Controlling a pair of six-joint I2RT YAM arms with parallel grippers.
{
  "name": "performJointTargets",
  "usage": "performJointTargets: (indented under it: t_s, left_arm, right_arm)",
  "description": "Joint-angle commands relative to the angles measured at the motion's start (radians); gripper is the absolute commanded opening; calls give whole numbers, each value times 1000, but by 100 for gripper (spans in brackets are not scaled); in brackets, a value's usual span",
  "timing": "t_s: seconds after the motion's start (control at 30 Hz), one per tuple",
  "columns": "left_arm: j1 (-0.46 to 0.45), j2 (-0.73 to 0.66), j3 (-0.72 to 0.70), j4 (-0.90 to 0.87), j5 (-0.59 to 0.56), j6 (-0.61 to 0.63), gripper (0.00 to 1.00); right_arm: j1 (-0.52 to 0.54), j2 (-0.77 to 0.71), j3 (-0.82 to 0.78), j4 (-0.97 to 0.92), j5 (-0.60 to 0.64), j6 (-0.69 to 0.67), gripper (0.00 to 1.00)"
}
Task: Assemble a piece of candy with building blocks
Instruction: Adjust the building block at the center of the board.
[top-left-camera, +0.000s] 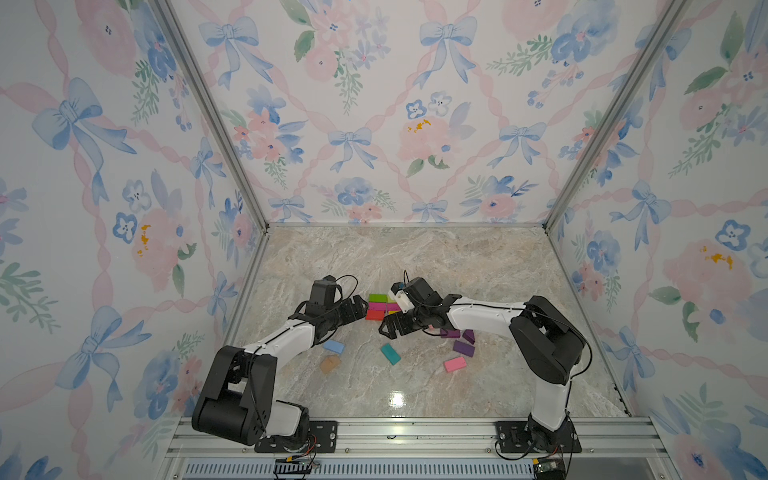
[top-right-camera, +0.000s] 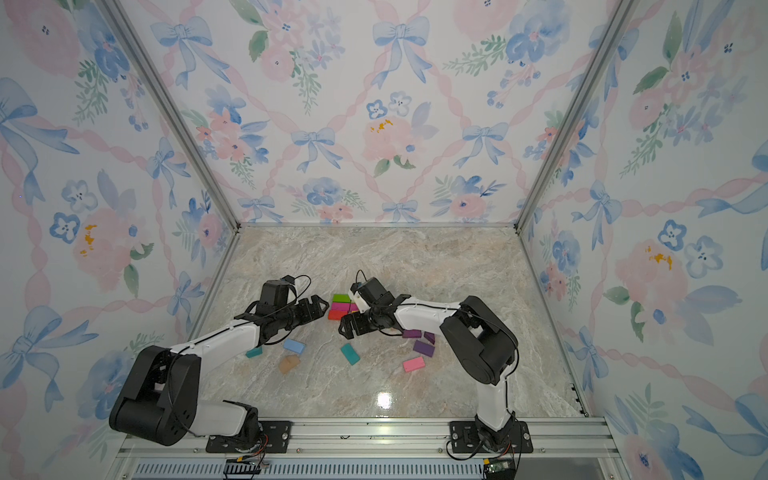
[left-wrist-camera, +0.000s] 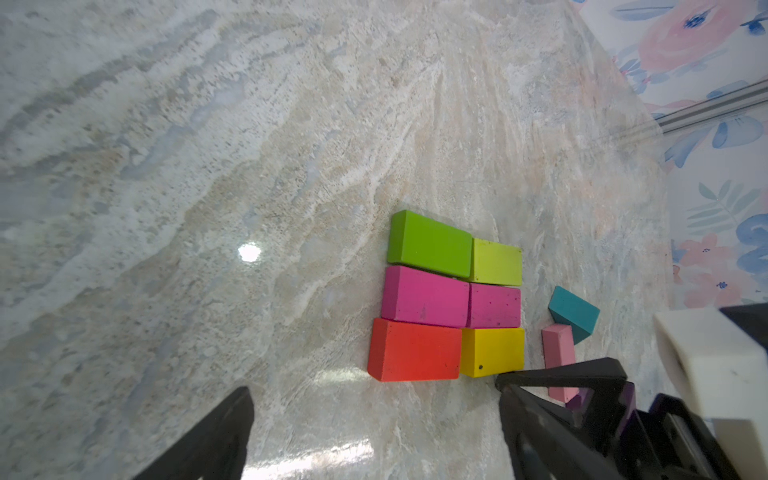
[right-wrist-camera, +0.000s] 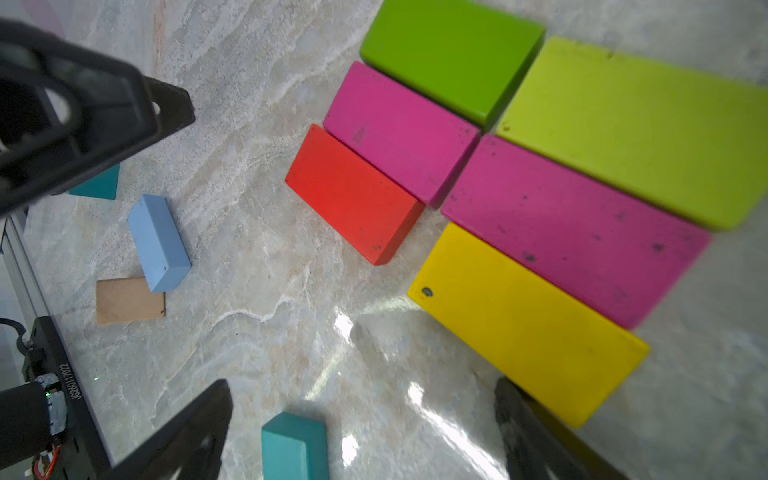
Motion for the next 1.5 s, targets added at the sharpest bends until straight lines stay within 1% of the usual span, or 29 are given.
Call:
performJointTargets:
  t_s: [0.0, 0.37, 0.47, 0.57, 0.63, 0.73, 0.83, 0.9, 1.0, 1.13, 1.27, 1.37, 1.47]
  left_arm:
    - [12, -16, -18, -22, 15, 32, 95]
    - [23, -11, -20, -24, 19, 41, 95]
    - [30, -7, -17, -22, 19, 39, 95]
    - [34, 5, -2, -6, 18, 36, 95]
    - [34, 15, 1, 35, 15, 24, 96]
    - [34, 48, -6, 141, 30, -20, 96]
    - [34, 84, -61, 336, 52, -116, 96]
    - [27, 104, -107, 475, 38, -180, 97]
    - [9, 120, -142, 575, -14, -236, 98]
    - [-31, 142, -162, 651, -73, -287, 98]
    - [-70, 192, -186, 742, -137, -361, 98]
    - [-95, 233, -199, 807, -180, -404, 98]
    - [-112, 267, -194, 851, -200, -424, 98]
  right_arm:
    - [10, 32, 24, 16, -12, 18, 99]
    - [10, 44, 40, 37, -35, 34, 99]
    - [12, 7, 28, 38, -41, 40, 99]
    - [11, -62, 12, 19, -32, 36, 99]
    - [5, -116, -6, 2, -22, 31, 99]
    - [-19, -197, -40, -34, 0, 13, 99]
    - [-57, -262, -79, -73, 11, -5, 99]
    - [-87, -331, -109, -95, 10, -19, 99]
    - [-128, -390, -145, -118, 3, -39, 99]
    - [-167, -434, -167, -153, -6, -74, 99]
    - [-202, -455, -189, -153, -31, -86, 99]
    - [-214, -470, -191, -160, -43, -95, 99]
    - [-219, -491, -189, -176, -43, -111, 99]
